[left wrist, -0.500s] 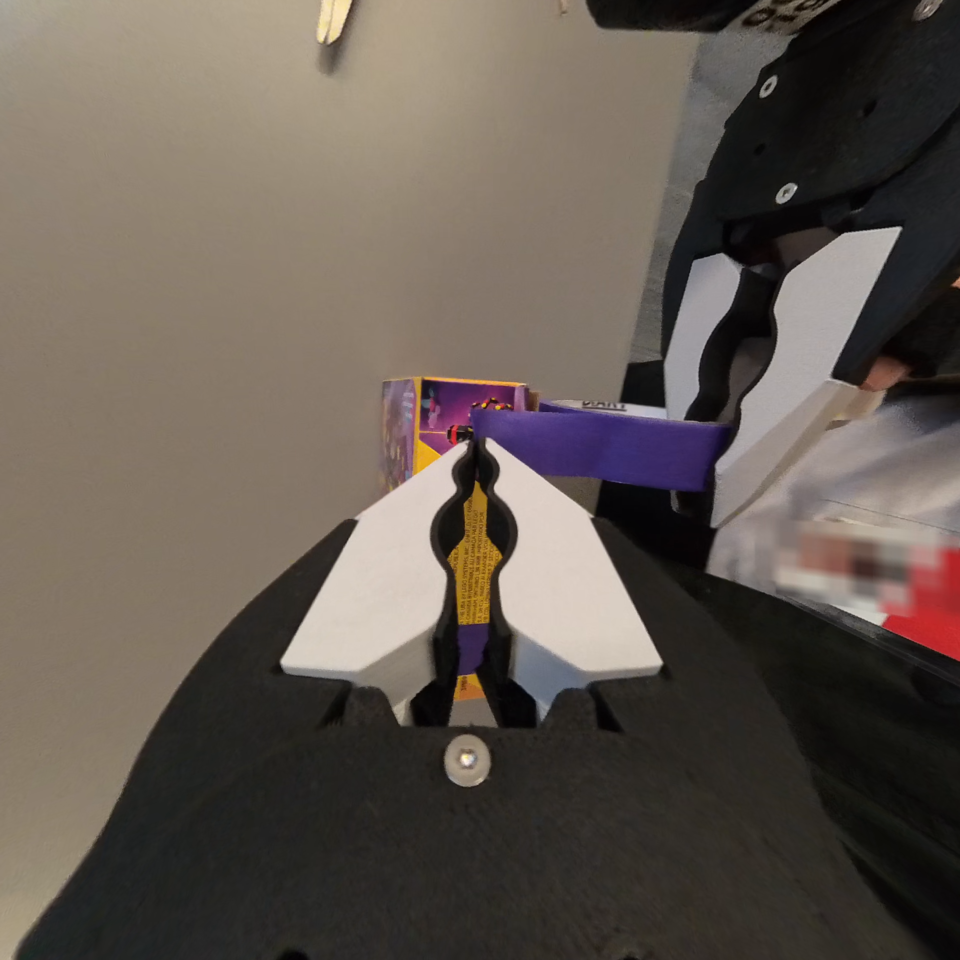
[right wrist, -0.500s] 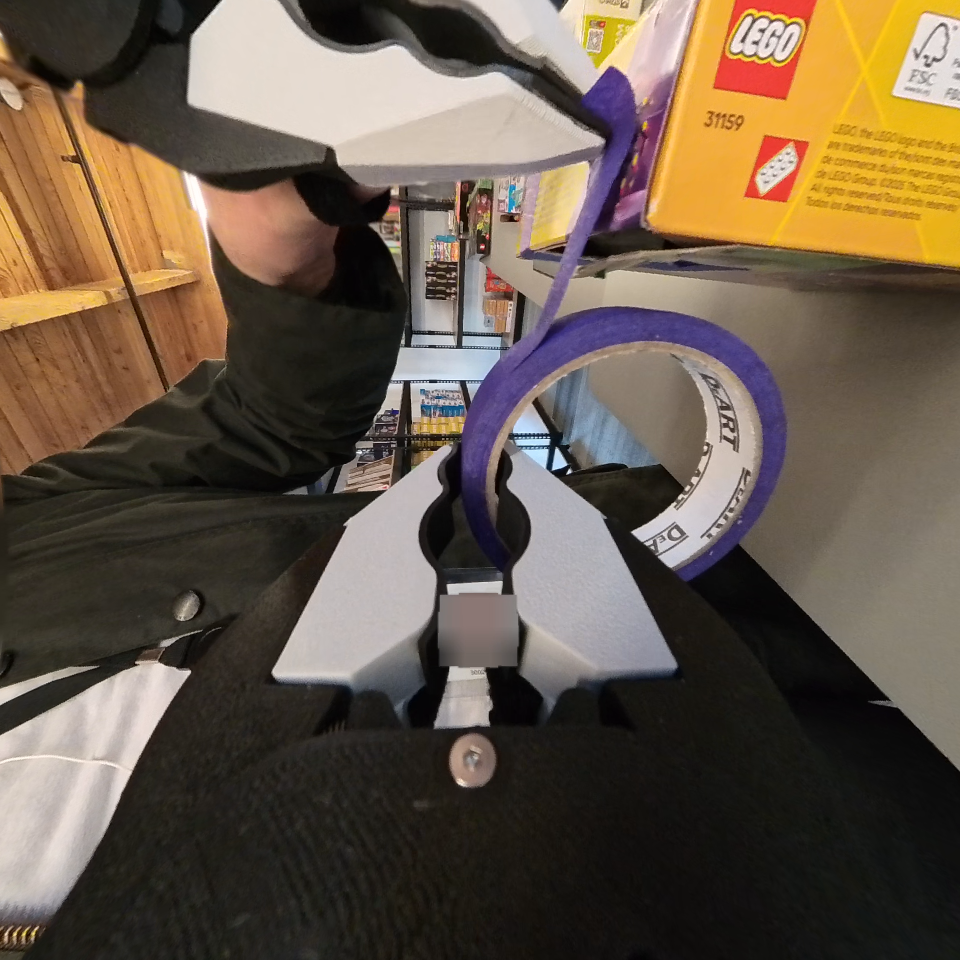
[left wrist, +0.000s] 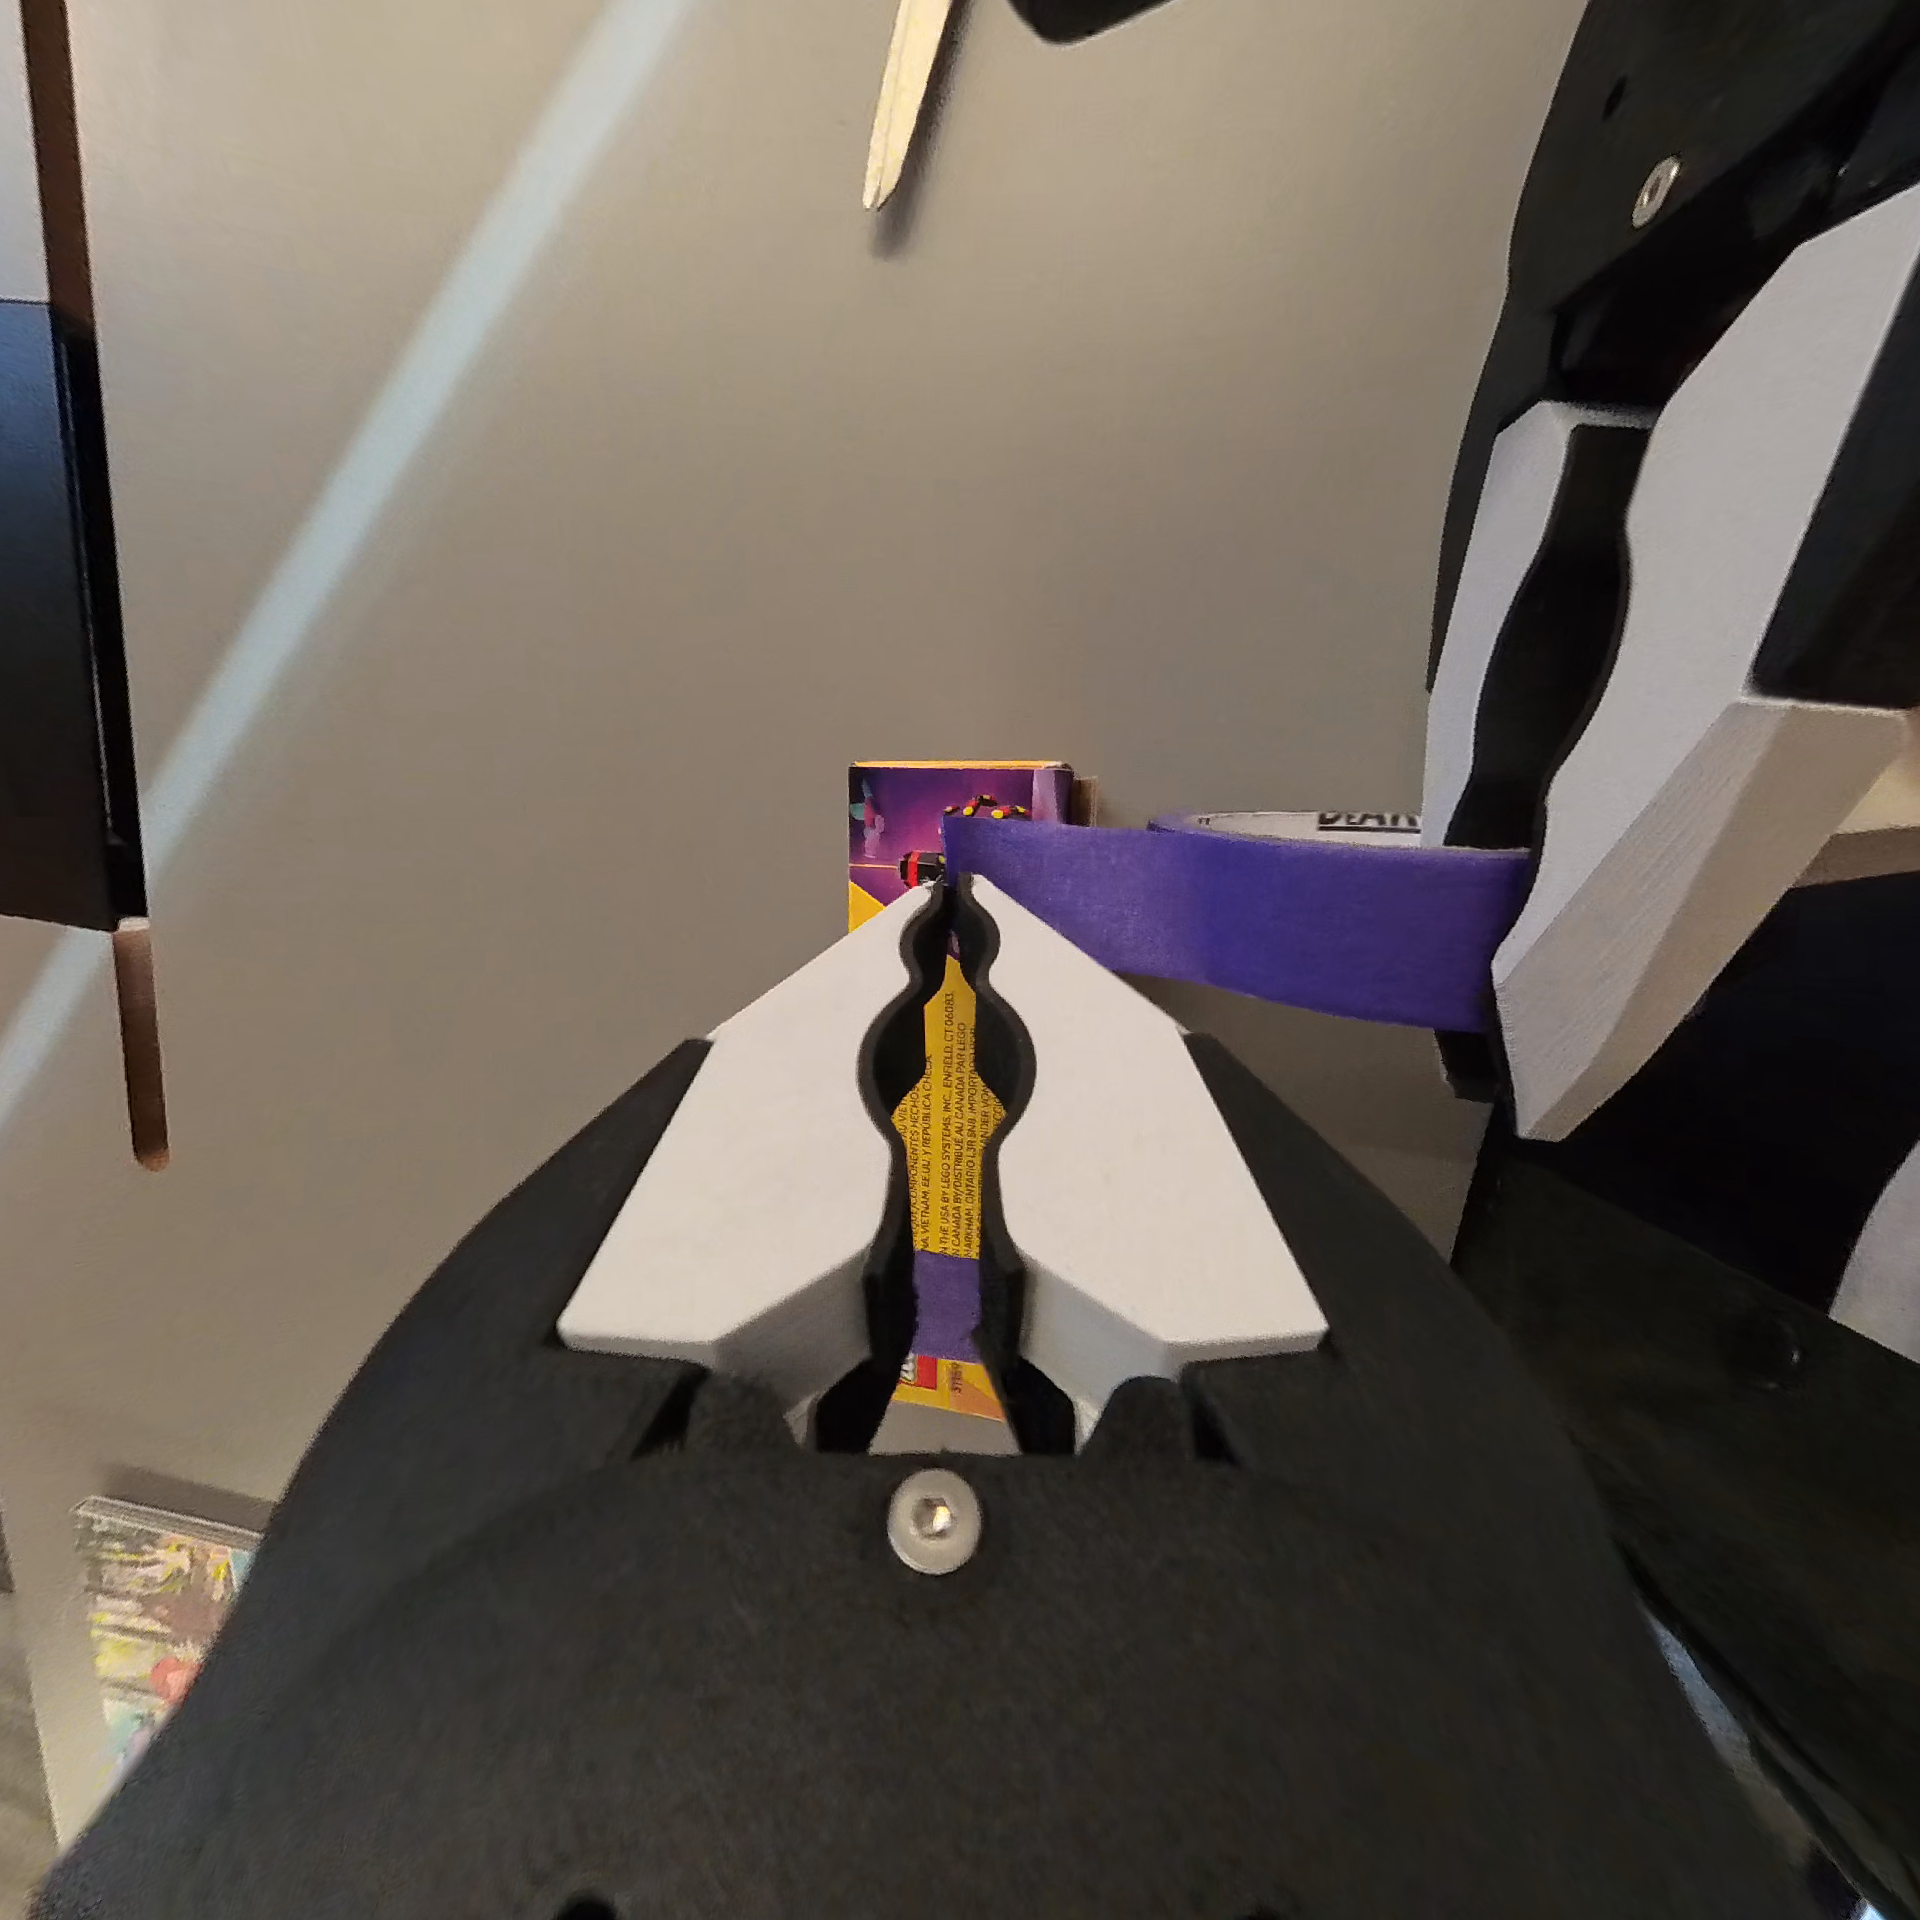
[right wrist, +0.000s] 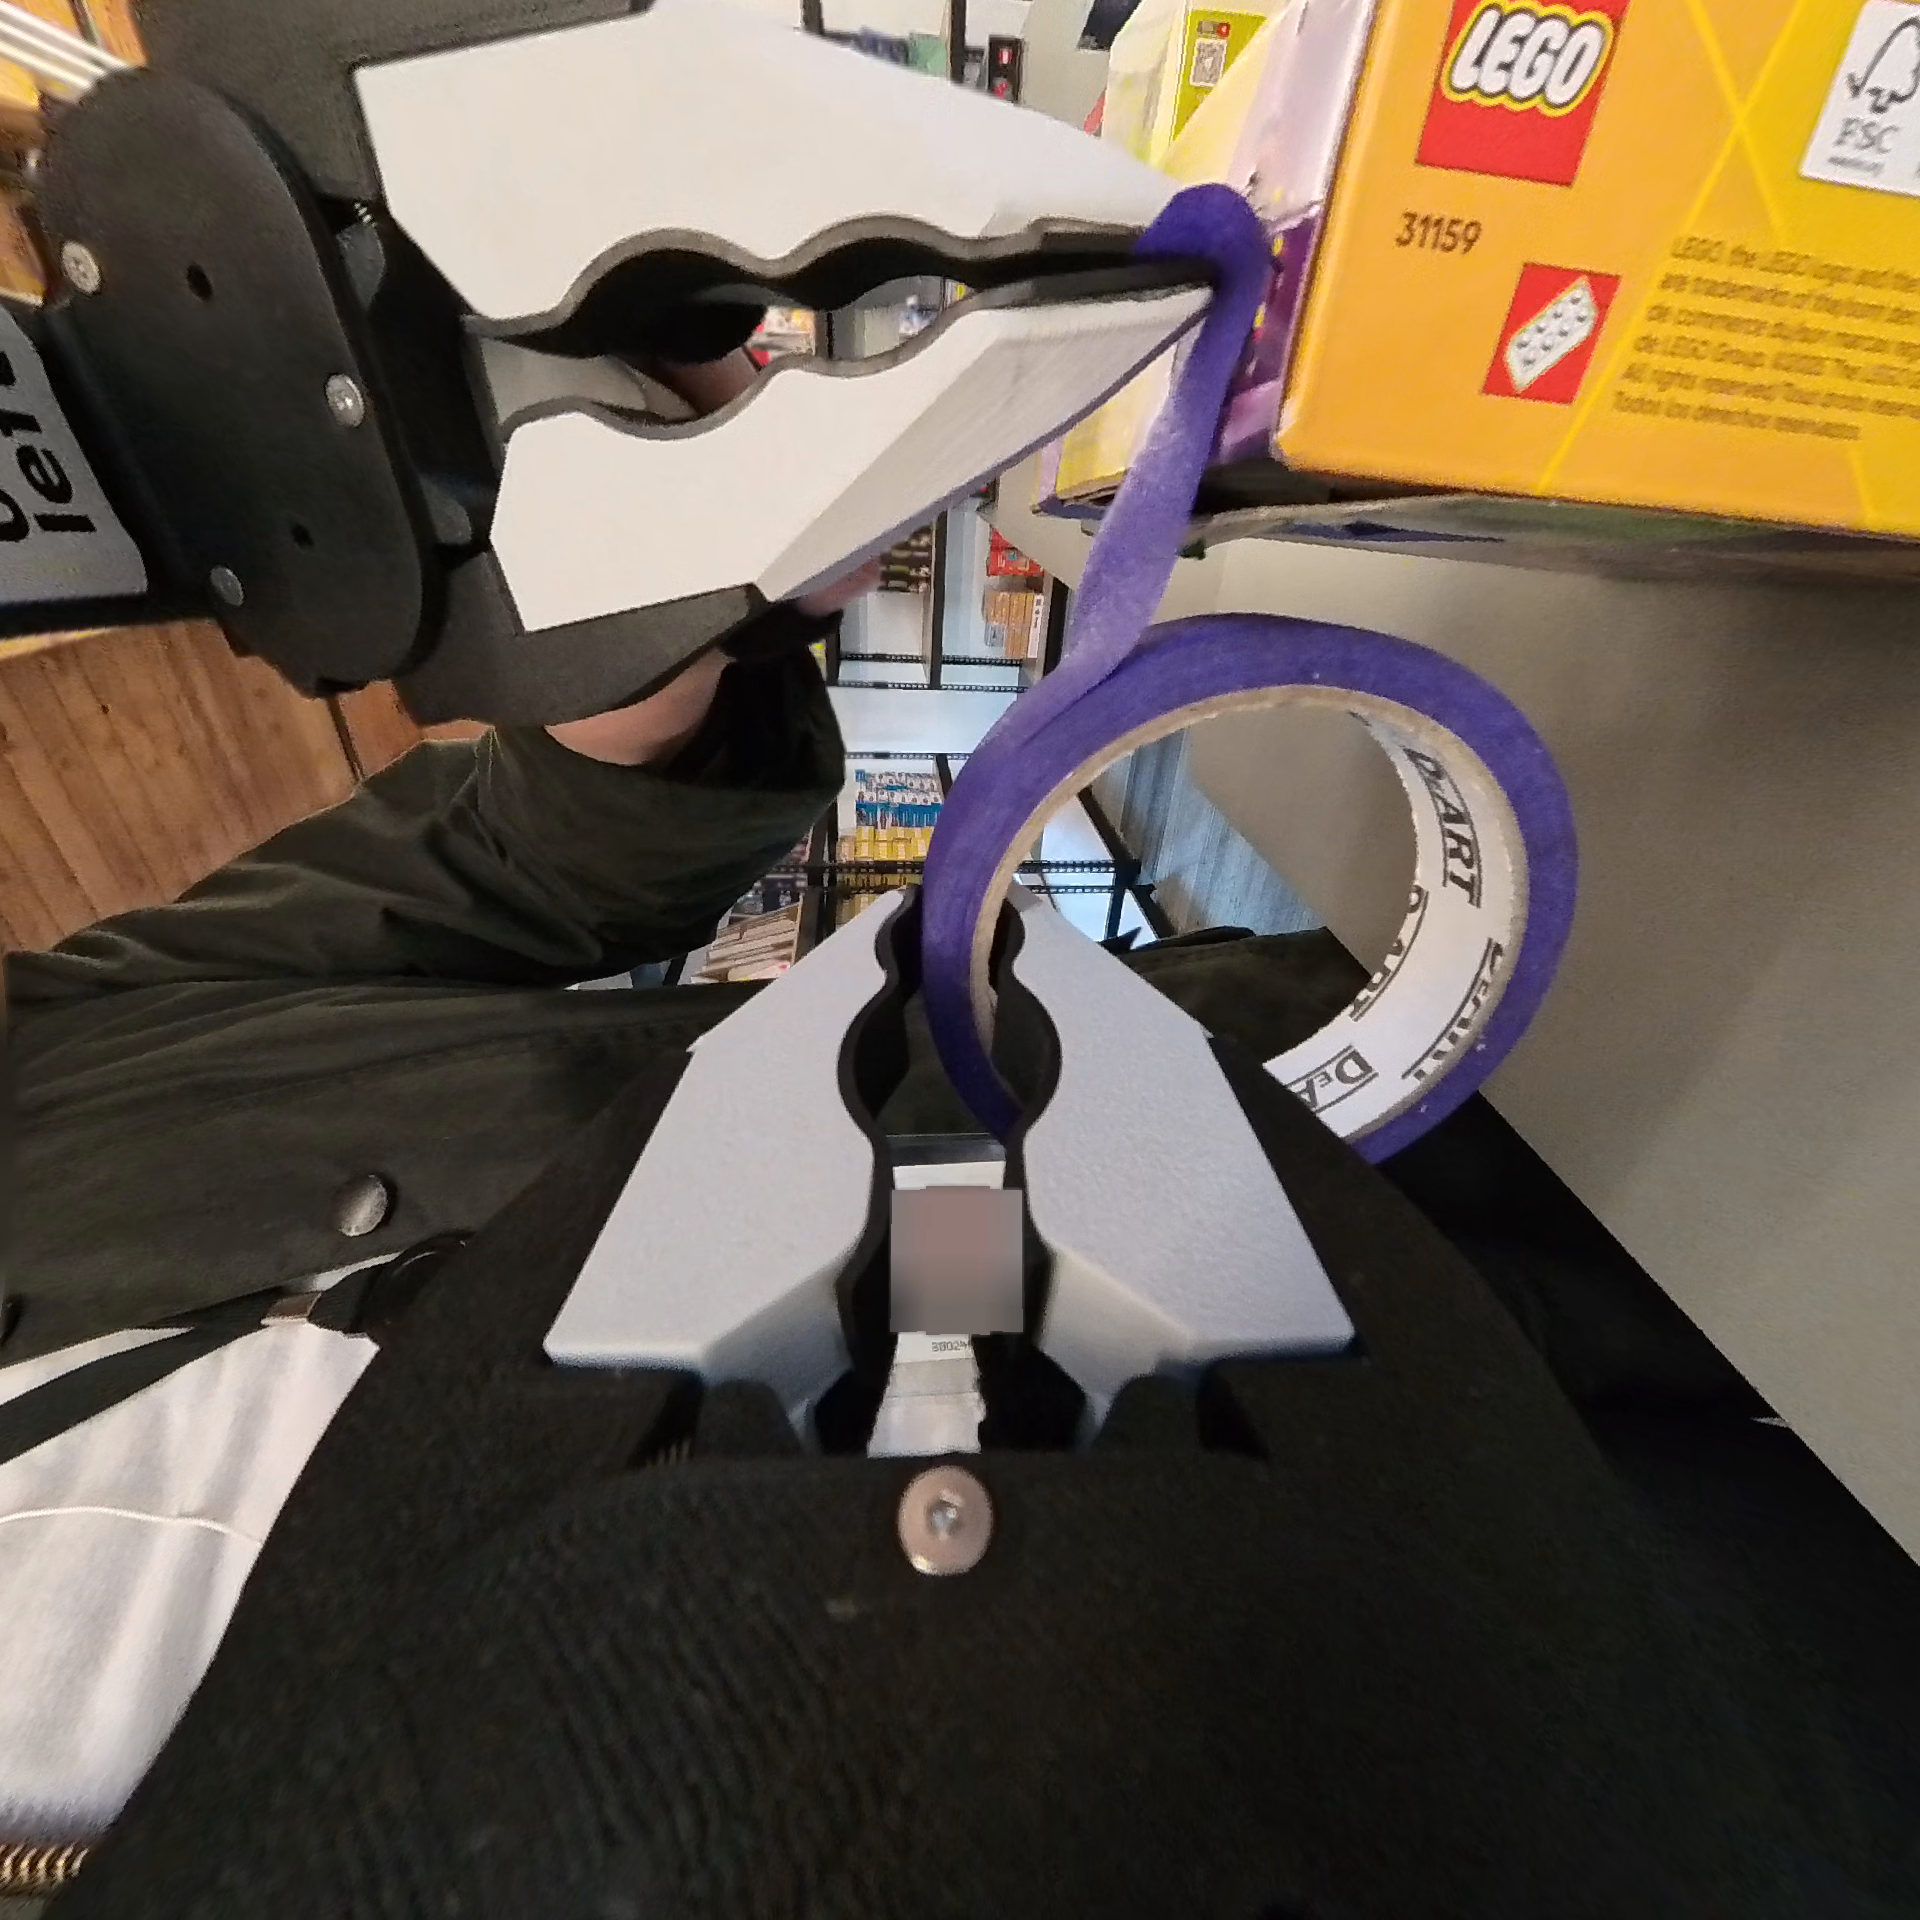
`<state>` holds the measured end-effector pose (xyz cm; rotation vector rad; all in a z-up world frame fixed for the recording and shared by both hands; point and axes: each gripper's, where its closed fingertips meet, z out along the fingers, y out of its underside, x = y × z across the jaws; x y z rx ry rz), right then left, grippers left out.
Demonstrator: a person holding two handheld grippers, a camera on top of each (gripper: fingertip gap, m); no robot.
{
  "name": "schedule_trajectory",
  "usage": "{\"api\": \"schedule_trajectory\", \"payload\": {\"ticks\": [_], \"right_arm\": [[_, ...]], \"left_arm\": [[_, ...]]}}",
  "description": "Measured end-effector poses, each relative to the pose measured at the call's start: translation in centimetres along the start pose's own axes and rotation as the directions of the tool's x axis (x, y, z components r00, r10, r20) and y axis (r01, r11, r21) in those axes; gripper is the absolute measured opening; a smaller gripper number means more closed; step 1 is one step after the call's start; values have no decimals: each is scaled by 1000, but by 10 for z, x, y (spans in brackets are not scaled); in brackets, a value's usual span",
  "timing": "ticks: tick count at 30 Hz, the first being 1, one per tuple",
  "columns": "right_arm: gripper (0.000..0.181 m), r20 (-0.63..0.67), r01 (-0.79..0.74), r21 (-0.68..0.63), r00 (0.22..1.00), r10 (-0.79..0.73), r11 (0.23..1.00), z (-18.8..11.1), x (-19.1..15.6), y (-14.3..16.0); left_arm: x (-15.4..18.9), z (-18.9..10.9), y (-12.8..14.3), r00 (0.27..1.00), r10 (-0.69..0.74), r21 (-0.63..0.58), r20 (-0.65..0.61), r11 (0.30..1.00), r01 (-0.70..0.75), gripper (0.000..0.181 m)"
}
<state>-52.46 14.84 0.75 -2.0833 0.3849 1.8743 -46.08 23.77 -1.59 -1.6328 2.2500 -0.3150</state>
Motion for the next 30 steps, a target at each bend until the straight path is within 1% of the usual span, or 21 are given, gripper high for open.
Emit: {"api": "schedule_trajectory", "payload": {"ticks": [18, 19, 20, 25, 30], "right_arm": [[9, 7, 8, -14, 1000, -8, 1000, -1, 5, 7], [9, 8, 8, -14, 1000, -8, 1000, -2, 6, 8], [9, 8, 9, -14, 1000, -9, 1000, -2, 6, 8], [9, 4, 11, -17, 1000, -11, 1000, -3, 8, 8], [9, 5, 9, -19, 1000, -9, 1000, -3, 9, 8]], "left_arm": [[2, -1, 0, 998, 31, -20, 61, 999, -30, 1], [-1, -2, 0, 996, 31, -20, 80, 999, -30, 8], [-5, -3, -1, 994, 34, -19, 108, 999, -32, 21], [-10, -4, 1, 996, -24, -18, 80, 1000, 26, 33], [-17, -3, 4, 996, -85, -42, 13, 995, 86, 47]]}}
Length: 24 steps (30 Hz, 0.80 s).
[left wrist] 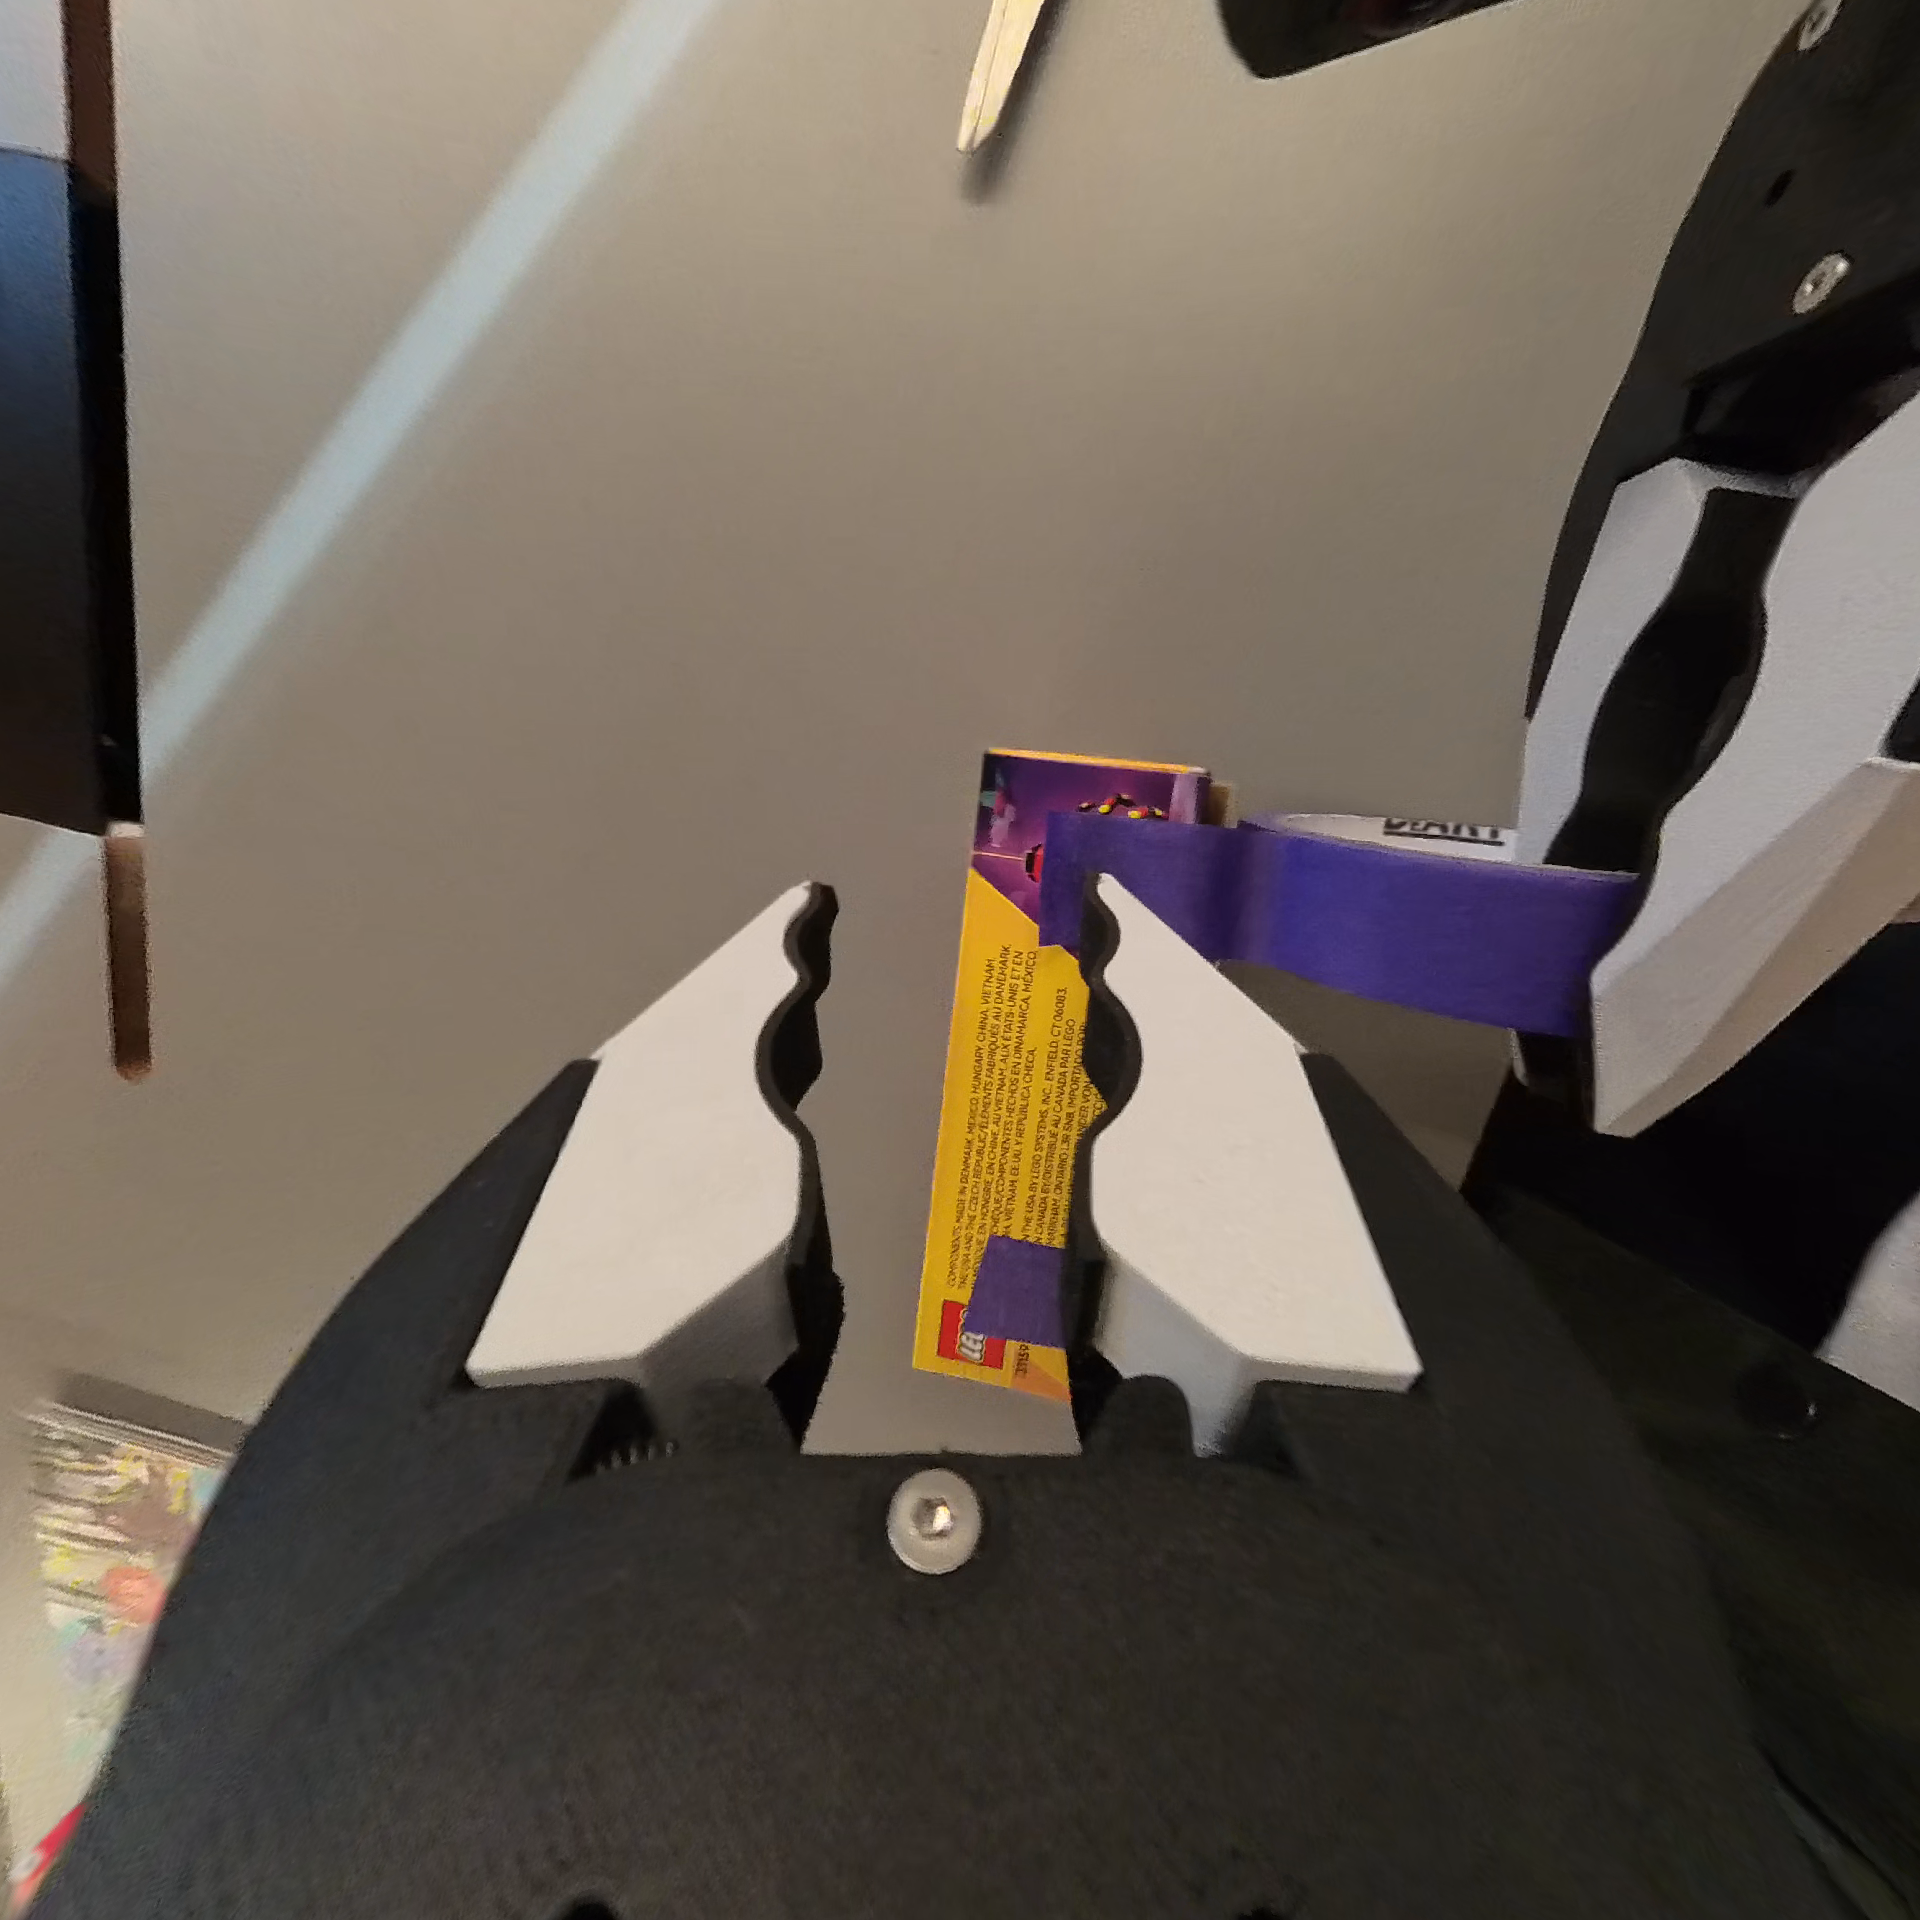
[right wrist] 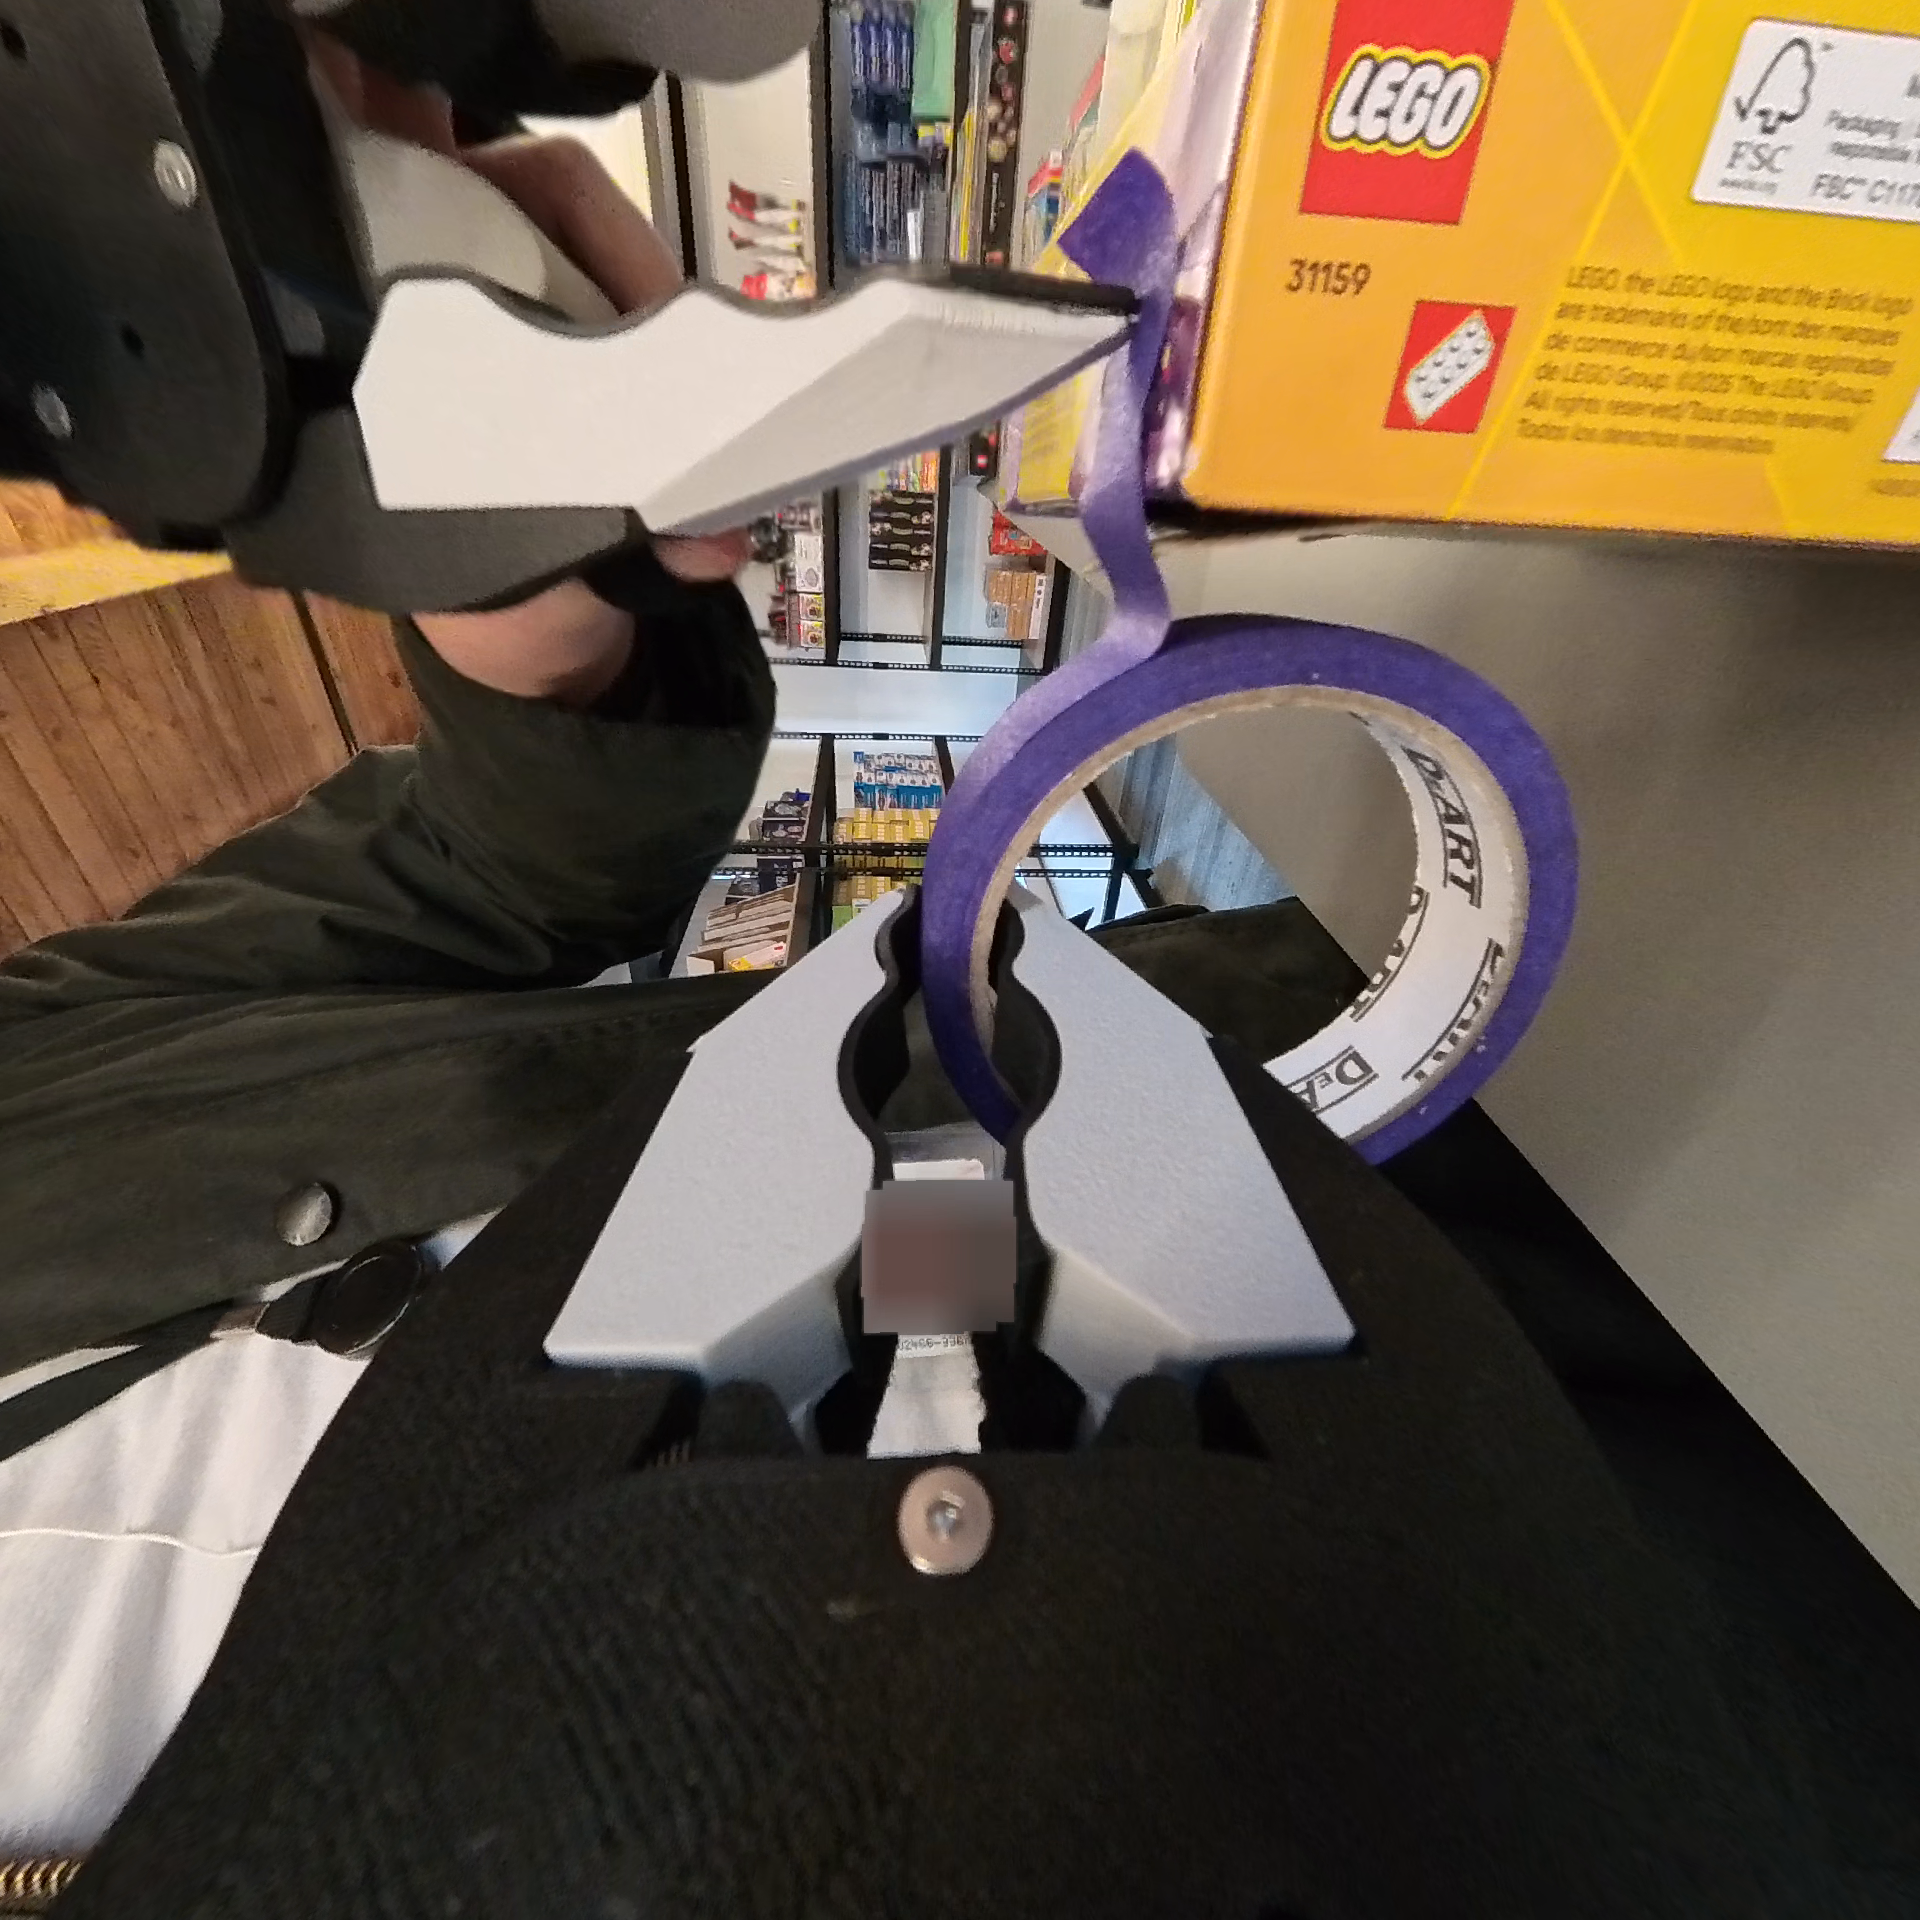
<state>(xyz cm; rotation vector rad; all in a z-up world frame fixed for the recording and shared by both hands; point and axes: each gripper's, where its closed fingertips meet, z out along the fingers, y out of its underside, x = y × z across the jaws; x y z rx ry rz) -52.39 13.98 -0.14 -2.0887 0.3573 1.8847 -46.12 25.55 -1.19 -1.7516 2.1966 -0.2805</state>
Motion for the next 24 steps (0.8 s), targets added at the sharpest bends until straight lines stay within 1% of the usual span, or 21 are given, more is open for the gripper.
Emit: {"api": "schedule_trajectory", "payload": {"ticks": [5, 6, 8, 9, 11, 12, 13, 14, 16, 17, 18, 20, 21, 22, 24], "right_arm": [[9, -3, 3, -1, 1000, -3, 1000, 0, 0, -2], [9, -5, 4, 0, 1000, -4, 1000, 0, 0, -3], [9, -7, 4, 0, 1000, -4, 1000, 0, 1, -4], [9, -9, 4, 0, 1000, -4, 1000, 0, 1, -5], [9, -10, 3, 0, 1000, -3, 1000, 0, 2, -6], [9, -10, 1, 1, 1000, -1, 1000, 0, 2, -6], [9, -9, 0, 1, 1000, 0, 1000, 1, 2, -6], [9, -7, 0, 1, 1000, 0, 1000, 1, 3, -7], [9, -8, -2, -1, 1000, 2, 1000, 2, 3, -7], [9, -10, -4, 0, 1000, 4, 1000, 2, 4, -8], [9, -10, -5, -2, 1000, 5, 1000, 3, 3, -8], [9, -11, -7, 0, 1000, 7, 1000, 3, 1, -9], [9, -9, -8, 1, 1000, 8, 1000, 3, 0, -11], [9, -12, -12, 1, 1000, 12, 1000, 4, 0, -12], [9, -14, -14, 4, 1000, 14, 1000, 6, 0, -16]], "left_arm": [[-14, 5, 5, 987, -123, -35, -100, 992, 120, 71], [-14, 6, 7, 980, -148, -38, -130, 989, 144, 72], [-11, 8, 8, 957, -201, -39, -210, 980, 197, 70], [-8, 9, 8, 938, -228, -34, -261, 973, 227, 65], [0, 10, 8, 887, -265, -25, -379, 961, 276, 54], [0, 11, 8, 864, -286, -21, -415, 952, 306, 55], [1, 11, 8, 835, -301, -13, -461, 943, 332, 51], [3, 11, 8, 799, -311, -12, -514, 934, 356, 48], [4, 14, 10, 713, -352, -35, -606, 907, 419, 51], [6, 15, 11, 655, -378, -59, -655, 889, 454, 52], [9, 16, 12, 582, -405, -97, -705, 869, 486, 51], [12, 19, 14, 435, -465, -186, -771, 818, 545, 56], [14, 18, 14, 358, -476, -221, -803, 796, 563, 52], [14, 20, 14, 312, -484, -238, -818, 778, 582, 54], [15, 22, 14, 246, -481, -259, -841, 759, 597, 58]]}}
